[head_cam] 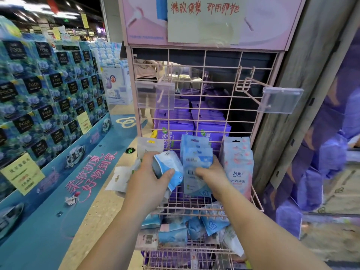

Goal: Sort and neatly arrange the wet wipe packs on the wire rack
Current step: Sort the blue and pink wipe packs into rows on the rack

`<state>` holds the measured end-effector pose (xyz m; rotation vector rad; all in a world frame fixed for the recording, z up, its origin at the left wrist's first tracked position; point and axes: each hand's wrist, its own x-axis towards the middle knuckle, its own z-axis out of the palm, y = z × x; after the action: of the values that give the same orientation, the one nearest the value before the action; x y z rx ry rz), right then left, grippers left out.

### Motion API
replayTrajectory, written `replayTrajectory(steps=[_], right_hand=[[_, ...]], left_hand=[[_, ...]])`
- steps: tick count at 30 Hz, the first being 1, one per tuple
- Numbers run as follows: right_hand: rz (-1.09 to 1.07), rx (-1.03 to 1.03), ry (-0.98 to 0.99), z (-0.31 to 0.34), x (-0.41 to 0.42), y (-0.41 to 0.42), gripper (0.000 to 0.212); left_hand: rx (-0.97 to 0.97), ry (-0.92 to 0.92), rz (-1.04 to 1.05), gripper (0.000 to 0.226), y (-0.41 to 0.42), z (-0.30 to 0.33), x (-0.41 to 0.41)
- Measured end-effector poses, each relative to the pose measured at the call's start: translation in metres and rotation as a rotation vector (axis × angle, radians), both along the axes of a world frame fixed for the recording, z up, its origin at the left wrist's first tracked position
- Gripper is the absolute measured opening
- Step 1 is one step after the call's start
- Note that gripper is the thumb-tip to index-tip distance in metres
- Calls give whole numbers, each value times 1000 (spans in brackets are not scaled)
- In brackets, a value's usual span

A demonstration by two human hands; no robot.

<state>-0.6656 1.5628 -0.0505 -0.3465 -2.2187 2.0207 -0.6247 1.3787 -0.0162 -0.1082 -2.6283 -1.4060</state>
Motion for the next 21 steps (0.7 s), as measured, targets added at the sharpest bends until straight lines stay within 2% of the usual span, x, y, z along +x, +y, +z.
replayTrajectory(steps=[3,8,13,17,21], right_hand=[[-49,9,-18,-3,-4,-7,53],[-249,-20,42,-5,-7,-14,50],[-215,-122,61,-8,-3,-15,38],[-210,-94,110,-7,-1,-9,47],[-186,-33,36,-16,-1,-17,54]], left_hand=[[-47,-4,-43,40,1,-4,0],[-122,-16,-56,47,-7,-10,0],[-248,9,-102,49,-7,-7,-3],[-215,25,-121,49,-7,-7,-7],[-289,27,-114,50,-5,-10,-7]])
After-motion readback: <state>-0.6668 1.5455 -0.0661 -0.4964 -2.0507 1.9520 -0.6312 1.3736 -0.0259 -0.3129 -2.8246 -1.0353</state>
